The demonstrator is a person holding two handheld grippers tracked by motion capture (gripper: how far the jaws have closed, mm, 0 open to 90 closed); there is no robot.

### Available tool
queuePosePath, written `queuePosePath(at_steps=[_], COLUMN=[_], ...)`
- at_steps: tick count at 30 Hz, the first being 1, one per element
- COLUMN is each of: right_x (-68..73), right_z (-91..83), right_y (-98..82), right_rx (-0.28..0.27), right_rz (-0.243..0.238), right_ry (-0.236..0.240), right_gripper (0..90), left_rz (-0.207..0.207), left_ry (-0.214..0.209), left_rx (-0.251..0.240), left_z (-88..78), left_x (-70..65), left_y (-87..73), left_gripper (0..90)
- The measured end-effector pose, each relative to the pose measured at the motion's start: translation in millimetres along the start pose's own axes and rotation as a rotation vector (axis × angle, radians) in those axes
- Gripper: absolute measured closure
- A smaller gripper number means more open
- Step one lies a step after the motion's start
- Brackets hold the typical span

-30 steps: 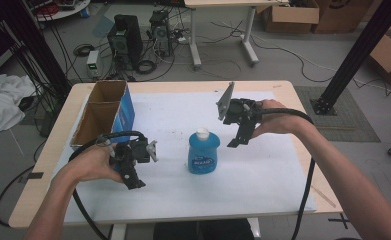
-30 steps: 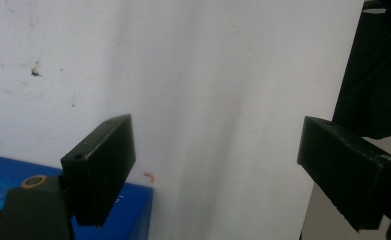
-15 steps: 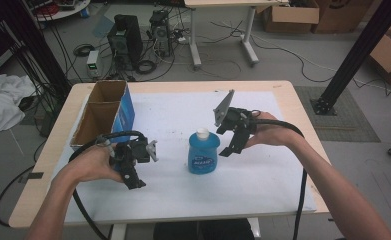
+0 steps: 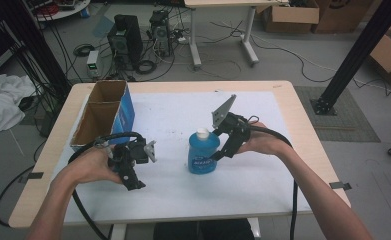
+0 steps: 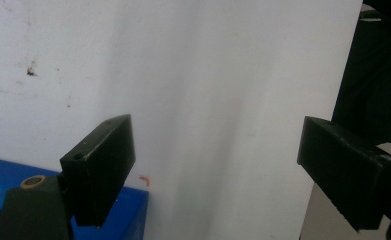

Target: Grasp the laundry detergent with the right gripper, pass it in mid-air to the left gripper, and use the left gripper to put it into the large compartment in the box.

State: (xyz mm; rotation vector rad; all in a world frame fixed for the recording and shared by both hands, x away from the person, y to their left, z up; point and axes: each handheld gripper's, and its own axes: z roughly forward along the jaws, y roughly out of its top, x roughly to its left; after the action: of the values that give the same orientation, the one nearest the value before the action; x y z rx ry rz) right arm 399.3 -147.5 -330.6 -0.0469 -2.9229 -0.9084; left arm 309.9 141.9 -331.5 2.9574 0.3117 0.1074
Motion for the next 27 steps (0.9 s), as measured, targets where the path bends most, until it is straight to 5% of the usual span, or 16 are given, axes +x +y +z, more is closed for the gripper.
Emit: queuePosePath(at_steps=[27], right_x=[-0.7], right_z=[22.8], right_y=[-15.1], right_rx=[-0.149], right_rz=[0.032], right_ry=[0.028], right_gripper=[24.9], left_rz=[-0.004], left_ry=[-0.008], left_rx=[-0.001], left_z=[0.3], left_x=[-0.2], left_y=[-3.3], left_gripper=[16.0])
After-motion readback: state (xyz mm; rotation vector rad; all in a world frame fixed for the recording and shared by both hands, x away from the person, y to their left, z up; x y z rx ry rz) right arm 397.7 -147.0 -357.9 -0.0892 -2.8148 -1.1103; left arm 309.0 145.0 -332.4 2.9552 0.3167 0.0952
